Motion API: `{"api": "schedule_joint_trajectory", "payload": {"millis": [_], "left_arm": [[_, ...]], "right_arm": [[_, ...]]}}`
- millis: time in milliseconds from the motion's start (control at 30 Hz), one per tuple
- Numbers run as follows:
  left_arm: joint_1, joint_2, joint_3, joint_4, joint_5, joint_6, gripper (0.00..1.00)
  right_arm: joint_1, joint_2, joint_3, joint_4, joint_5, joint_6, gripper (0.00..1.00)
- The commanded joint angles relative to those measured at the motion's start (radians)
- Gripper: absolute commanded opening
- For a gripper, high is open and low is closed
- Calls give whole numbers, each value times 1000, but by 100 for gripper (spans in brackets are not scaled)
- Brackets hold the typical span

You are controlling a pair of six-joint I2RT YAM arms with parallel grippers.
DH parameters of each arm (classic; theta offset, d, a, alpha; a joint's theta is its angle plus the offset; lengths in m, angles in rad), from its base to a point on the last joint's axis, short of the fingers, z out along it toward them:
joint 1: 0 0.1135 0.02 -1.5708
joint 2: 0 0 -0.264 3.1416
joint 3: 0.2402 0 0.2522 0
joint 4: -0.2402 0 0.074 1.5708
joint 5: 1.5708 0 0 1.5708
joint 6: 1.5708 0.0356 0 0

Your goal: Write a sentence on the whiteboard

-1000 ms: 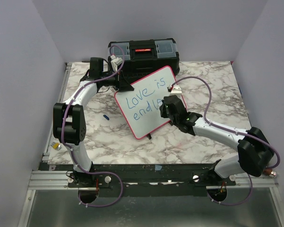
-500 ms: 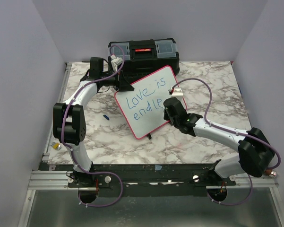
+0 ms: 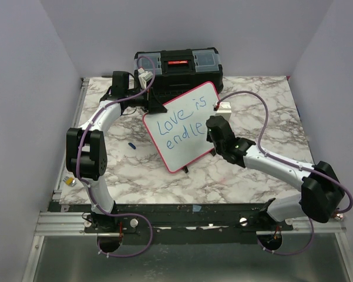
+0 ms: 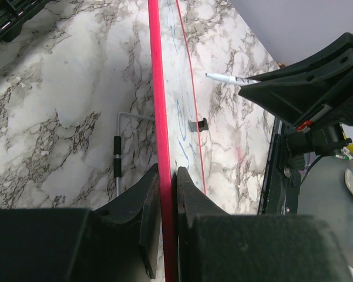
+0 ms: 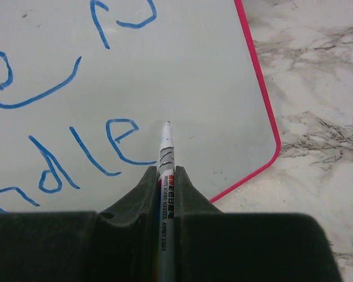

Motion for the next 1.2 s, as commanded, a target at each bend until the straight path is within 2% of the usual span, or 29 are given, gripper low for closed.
{"api": "schedule_joint_trajectory", "payload": {"millis": [0,300,467,1167], "left_arm": [[-5,-29,3,91,28,64,0],[-5,-31,4,91,28,64,0],[-5,-31,3,91,28,65,0],[-5,-31,4,88,28,66,0]], "right_arm": [[-51,-30,15,59,-45,4,1],[-137,-40,-20,150,-259,15,1],[-161,-41,-29,178,-328,7,1],[-198,11,-25,197,-346,-3,1]]}}
